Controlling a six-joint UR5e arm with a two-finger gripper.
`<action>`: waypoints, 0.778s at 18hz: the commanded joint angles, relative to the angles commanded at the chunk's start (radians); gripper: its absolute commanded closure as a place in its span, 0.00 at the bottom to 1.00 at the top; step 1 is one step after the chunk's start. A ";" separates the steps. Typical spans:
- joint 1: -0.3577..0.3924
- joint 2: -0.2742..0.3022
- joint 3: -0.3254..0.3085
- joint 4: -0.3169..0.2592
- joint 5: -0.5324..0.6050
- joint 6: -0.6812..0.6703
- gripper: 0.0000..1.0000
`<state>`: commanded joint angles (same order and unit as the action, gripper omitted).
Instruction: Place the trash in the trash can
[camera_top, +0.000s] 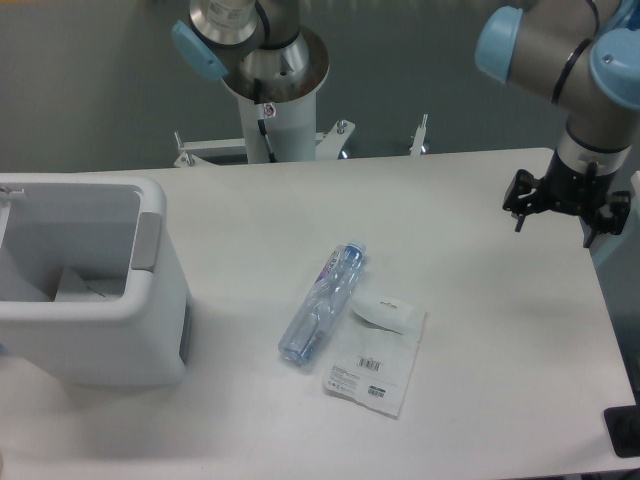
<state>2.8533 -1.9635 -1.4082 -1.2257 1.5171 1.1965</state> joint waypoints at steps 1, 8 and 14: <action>0.000 -0.002 -0.002 0.002 0.002 0.000 0.00; 0.001 -0.006 -0.005 0.006 -0.002 0.003 0.00; 0.008 -0.017 -0.073 0.086 -0.002 -0.061 0.00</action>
<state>2.8609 -1.9803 -1.4817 -1.1399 1.5156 1.1355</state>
